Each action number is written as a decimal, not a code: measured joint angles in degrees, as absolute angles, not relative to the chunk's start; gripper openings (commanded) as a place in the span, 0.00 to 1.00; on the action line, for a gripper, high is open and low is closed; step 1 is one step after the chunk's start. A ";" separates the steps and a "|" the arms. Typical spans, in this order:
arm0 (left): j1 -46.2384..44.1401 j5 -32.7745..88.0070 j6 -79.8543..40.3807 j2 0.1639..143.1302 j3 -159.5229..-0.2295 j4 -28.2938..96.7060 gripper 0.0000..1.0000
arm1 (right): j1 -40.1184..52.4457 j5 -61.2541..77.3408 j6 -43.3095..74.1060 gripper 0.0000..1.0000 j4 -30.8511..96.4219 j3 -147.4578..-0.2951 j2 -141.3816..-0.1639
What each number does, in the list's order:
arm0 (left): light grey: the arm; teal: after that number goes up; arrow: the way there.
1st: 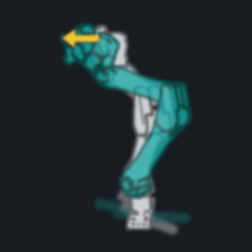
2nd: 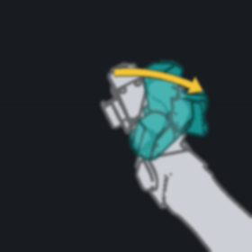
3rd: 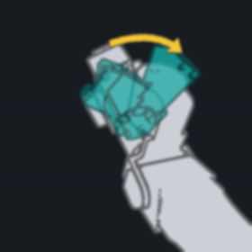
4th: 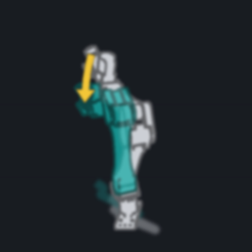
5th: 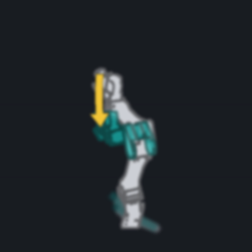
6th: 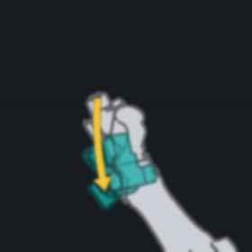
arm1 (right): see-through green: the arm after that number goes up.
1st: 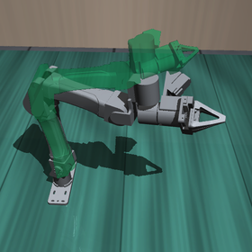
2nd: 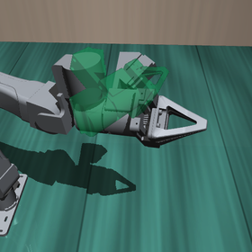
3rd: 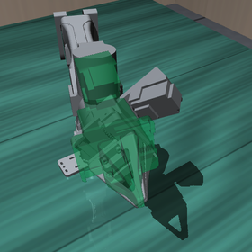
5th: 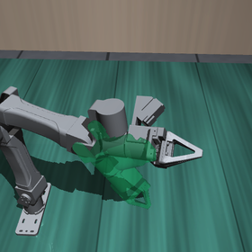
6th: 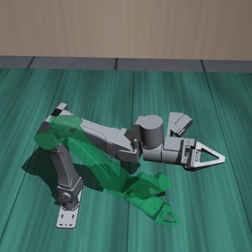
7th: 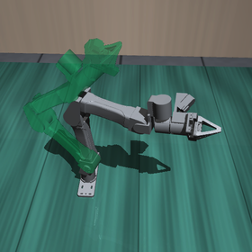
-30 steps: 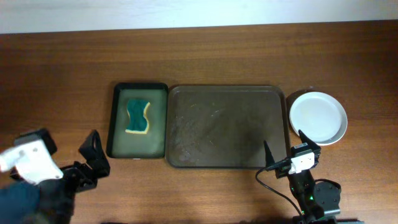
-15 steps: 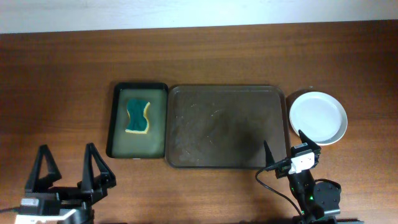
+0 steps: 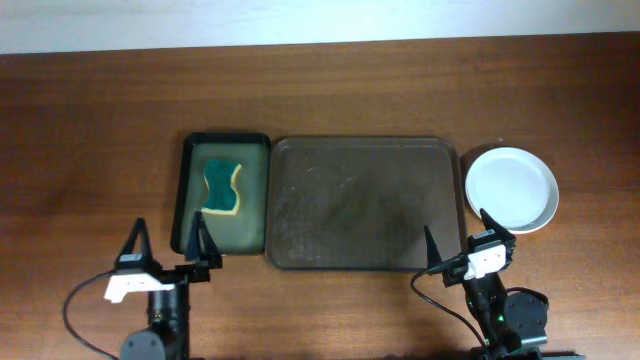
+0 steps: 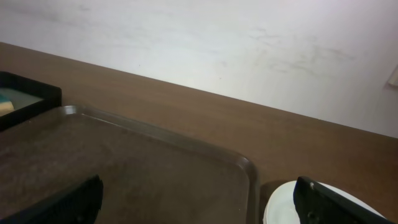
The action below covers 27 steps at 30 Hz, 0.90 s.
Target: Clean dirty plates on tray and stack at the side
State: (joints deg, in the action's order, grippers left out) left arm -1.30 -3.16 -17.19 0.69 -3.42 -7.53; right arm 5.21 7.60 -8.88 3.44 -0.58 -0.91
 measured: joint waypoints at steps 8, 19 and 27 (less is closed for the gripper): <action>-1.30 -3.11 -16.43 0.69 -0.75 4.43 0.99 | 5.21 7.57 -8.88 0.98 3.44 -0.58 -0.91; -1.30 -2.09 -14.35 0.62 -0.73 4.56 0.99 | 5.21 7.60 -8.91 0.99 3.46 -0.58 -0.91; -1.30 -2.07 -14.35 0.62 -0.73 4.56 0.99 | 5.21 7.60 -8.93 0.98 3.46 -0.58 -0.91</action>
State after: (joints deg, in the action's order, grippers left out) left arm -1.30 -2.07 -14.35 0.62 -0.73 4.56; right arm 5.21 7.60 -8.93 3.46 -0.58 -0.91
